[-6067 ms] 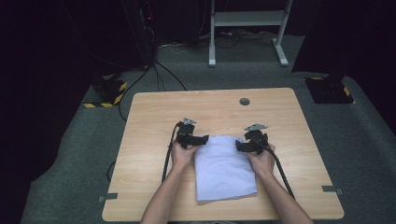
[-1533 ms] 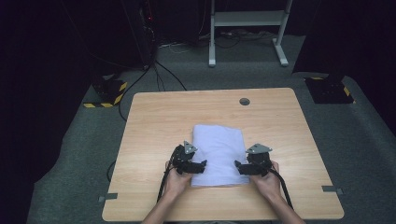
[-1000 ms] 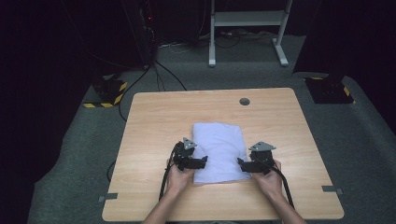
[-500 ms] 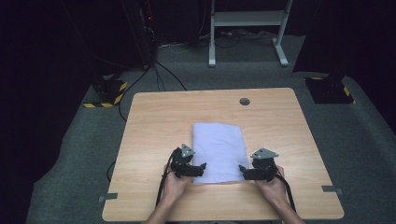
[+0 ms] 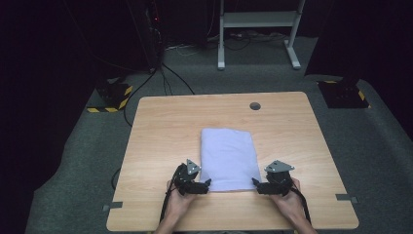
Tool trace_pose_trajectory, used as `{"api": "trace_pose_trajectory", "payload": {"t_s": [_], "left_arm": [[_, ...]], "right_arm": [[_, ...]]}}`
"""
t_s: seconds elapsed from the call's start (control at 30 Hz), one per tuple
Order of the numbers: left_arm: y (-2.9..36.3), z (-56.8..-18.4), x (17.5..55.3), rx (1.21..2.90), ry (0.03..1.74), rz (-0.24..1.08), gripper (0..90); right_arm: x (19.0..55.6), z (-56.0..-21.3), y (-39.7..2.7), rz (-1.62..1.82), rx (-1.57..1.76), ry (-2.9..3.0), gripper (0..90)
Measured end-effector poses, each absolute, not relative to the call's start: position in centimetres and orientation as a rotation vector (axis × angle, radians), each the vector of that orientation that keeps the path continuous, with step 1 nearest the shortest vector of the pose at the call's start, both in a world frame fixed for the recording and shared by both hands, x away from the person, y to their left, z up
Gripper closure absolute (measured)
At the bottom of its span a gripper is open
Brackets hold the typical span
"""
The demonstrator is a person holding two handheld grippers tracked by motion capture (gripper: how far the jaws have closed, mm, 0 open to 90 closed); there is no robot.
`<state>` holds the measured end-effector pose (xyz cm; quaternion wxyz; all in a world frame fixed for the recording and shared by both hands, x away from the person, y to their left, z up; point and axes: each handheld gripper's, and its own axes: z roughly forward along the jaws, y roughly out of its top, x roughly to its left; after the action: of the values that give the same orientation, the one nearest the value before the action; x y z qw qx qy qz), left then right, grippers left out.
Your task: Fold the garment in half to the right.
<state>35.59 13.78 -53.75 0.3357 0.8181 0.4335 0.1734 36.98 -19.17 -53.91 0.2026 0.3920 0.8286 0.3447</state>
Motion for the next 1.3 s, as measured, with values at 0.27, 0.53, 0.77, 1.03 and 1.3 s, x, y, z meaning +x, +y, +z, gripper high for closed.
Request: {"api": "trace_pose_trajectory", "payload": {"t_s": [0.27,0.53,0.77,1.03,1.3], "left_arm": [[14.6,-52.5,37.6,1.988,1.194,0.452,15.5],[14.0,-53.7,38.4,2.078,1.220,0.465,17.6],[14.4,-52.8,38.1,2.061,1.178,0.464,16.1],[13.3,-53.0,41.3,2.065,1.233,0.459,17.5],[12.1,-53.2,38.5,2.128,1.138,0.476,27.3]], "right_arm": [[37.7,-52.7,-19.5,1.021,1.139,2.242,16.5],[40.6,-53.7,-18.9,0.894,1.236,2.253,15.0],[39.4,-52.9,-20.0,0.904,1.196,2.230,15.9],[42.2,-53.3,-17.1,0.841,1.209,2.248,16.2],[40.2,-53.2,-18.1,0.832,1.129,2.280,16.7]]}}
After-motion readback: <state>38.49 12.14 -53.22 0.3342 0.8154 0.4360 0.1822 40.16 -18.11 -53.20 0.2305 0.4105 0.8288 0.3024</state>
